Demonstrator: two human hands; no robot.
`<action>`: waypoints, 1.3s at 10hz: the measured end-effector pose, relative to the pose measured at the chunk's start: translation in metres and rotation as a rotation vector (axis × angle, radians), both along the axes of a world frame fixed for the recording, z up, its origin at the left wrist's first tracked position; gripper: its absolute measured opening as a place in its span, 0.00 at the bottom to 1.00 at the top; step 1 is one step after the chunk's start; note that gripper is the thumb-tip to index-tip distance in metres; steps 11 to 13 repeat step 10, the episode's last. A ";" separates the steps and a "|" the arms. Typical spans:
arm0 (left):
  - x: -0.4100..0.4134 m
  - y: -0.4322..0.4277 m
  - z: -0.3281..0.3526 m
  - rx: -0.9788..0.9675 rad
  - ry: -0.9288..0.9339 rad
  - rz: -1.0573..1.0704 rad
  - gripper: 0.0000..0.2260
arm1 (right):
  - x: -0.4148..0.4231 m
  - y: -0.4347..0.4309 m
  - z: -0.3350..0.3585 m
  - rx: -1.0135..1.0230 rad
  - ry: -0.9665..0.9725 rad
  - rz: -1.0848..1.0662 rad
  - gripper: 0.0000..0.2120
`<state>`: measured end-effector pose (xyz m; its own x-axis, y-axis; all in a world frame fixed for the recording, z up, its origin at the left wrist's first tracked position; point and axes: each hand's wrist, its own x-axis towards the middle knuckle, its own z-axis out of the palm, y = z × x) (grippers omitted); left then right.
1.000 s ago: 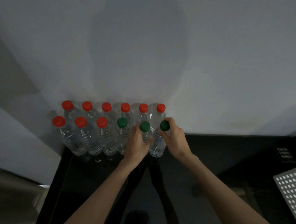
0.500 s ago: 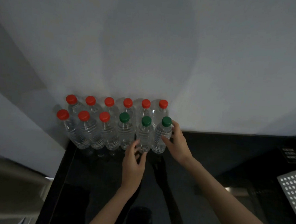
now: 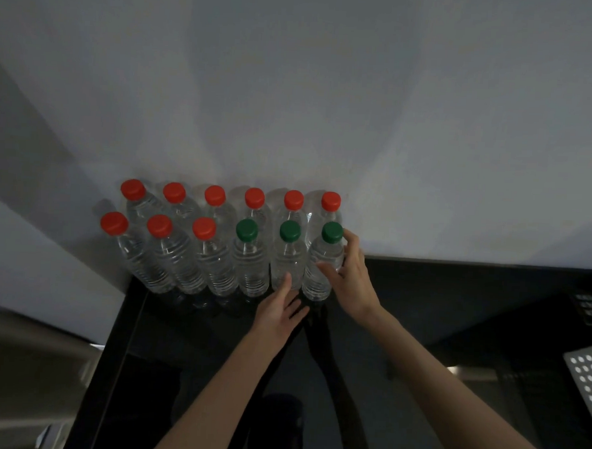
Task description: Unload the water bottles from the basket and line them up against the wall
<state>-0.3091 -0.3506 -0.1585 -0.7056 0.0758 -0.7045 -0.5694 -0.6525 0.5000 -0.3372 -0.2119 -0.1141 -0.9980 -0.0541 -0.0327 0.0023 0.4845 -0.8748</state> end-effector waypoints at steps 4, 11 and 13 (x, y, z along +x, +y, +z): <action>-0.003 -0.011 0.019 -0.133 -0.020 -0.171 0.30 | 0.005 -0.009 -0.003 -0.064 -0.011 -0.171 0.34; 0.164 -0.059 0.102 -0.384 0.381 -0.267 0.14 | 0.197 0.006 0.167 -0.180 0.094 0.049 0.11; 0.164 -0.059 0.102 -0.384 0.381 -0.267 0.14 | 0.197 0.006 0.167 -0.180 0.094 0.049 0.11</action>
